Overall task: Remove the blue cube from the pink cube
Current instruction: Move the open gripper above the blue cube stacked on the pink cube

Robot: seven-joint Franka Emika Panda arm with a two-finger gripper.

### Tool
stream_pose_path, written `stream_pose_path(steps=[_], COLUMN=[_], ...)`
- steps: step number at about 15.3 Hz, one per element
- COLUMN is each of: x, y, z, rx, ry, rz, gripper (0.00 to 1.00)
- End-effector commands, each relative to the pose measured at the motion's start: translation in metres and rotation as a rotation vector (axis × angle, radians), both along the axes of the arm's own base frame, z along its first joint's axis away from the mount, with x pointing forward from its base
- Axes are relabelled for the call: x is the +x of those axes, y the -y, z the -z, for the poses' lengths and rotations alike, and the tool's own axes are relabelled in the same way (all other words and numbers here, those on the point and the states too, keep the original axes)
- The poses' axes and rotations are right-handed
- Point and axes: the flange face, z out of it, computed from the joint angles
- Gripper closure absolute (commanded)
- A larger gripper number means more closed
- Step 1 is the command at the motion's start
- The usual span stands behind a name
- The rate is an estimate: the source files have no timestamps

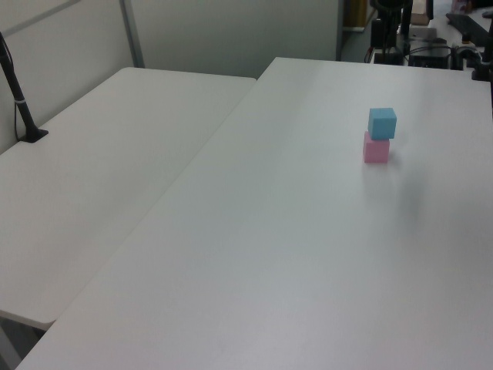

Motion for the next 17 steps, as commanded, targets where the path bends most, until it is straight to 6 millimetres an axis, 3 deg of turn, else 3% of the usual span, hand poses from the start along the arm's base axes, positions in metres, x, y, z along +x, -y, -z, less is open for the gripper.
stream_pose_path(steps=[1, 12, 17], x=[0.003, 0.007, 0.020], y=[0.021, 0.019, 0.044], z=[0.012, 0.012, 0.047], rx=[0.032, 0.029, 0.019], ry=[-0.032, -0.026, -0.028], rz=[-0.107, -0.114, -0.164], gripper=[0.00, 0.00, 0.00])
